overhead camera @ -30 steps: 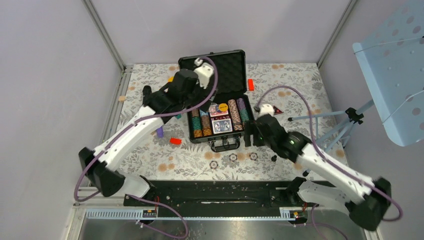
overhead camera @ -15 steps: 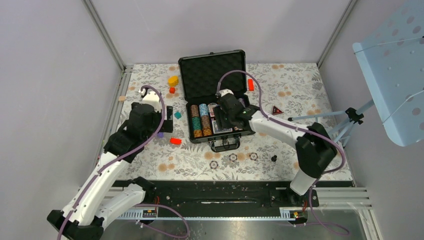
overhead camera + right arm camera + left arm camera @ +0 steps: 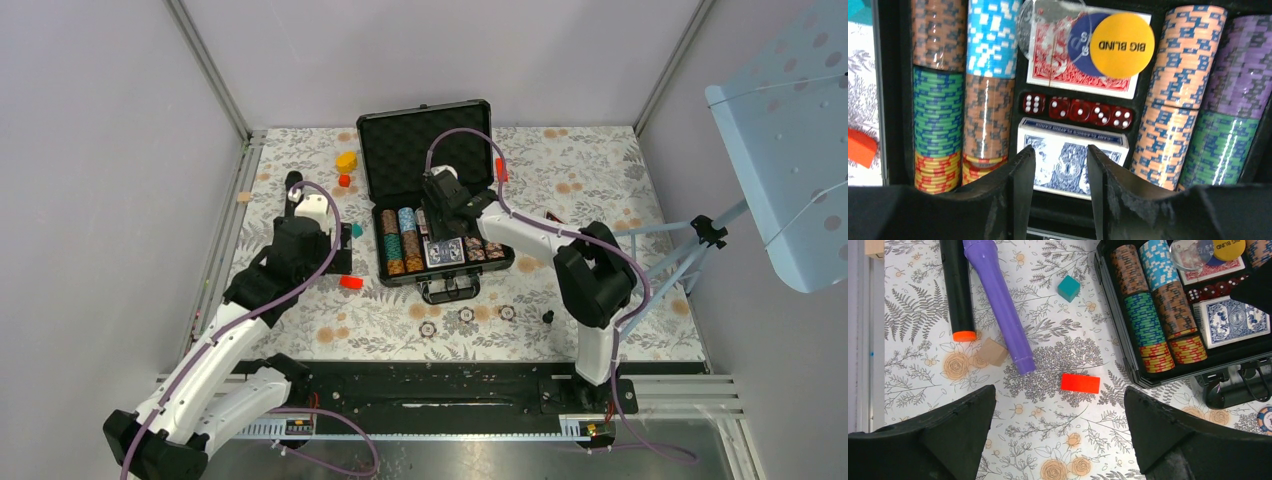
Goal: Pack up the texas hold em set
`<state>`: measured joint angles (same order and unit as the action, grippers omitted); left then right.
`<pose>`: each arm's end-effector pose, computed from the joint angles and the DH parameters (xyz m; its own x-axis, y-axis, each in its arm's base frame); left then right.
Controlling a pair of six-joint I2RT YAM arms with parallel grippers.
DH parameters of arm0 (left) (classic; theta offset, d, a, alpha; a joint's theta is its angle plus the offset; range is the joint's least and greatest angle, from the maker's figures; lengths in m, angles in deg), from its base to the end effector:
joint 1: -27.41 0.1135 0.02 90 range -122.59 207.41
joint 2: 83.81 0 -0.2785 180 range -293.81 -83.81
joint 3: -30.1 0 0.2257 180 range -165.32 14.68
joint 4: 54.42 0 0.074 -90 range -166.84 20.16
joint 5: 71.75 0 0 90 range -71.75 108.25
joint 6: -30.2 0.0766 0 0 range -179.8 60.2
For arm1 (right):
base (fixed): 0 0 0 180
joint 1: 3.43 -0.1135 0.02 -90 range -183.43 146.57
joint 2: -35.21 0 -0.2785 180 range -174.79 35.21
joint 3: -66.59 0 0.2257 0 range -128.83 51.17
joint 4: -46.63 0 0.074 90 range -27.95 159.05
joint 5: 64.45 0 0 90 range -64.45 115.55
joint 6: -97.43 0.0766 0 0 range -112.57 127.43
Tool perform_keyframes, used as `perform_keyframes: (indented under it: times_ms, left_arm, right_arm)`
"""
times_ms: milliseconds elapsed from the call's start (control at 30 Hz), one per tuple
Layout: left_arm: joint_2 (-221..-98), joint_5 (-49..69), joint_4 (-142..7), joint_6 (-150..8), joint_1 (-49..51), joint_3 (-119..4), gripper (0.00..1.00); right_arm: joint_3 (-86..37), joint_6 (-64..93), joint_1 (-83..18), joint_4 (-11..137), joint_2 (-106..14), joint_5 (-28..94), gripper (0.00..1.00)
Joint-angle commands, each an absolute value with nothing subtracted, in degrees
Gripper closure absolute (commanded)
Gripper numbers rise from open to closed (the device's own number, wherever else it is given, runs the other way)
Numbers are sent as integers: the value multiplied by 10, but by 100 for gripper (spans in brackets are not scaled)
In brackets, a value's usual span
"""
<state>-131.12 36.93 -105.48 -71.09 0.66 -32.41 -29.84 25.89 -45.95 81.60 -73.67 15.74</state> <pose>0.1608 -0.0536 0.2915 -0.5511 0.0701 -0.8315 0.0884 0.9958 0.0253 0.3270 0.2821 0.2183 -0.6988 -0.2174 -0.6815 -0.3793 0.9204 0.0952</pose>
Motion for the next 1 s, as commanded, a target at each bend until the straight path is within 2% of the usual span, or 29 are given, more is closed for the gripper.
perform_keyframes:
  times_ms: [0, 233, 633, 967]
  left_arm:
    - [-1309, 362, -1020, -720, 10, -322, 1]
    - [-1296, 365, -1014, -720, 10, -315, 1]
    - [-1298, 356, -1013, -718, 10, -315, 1]
    - [-1299, 351, -1013, -716, 10, -314, 1]
  right_arm:
    - [-349, 256, -449, 837, -766, 153, 52]
    - [-358, 256, -442, 849, -798, 162, 55]
    - [-264, 279, -442, 832, -773, 180, 58]
    - [-245, 287, -444, 848, -785, 196, 57]
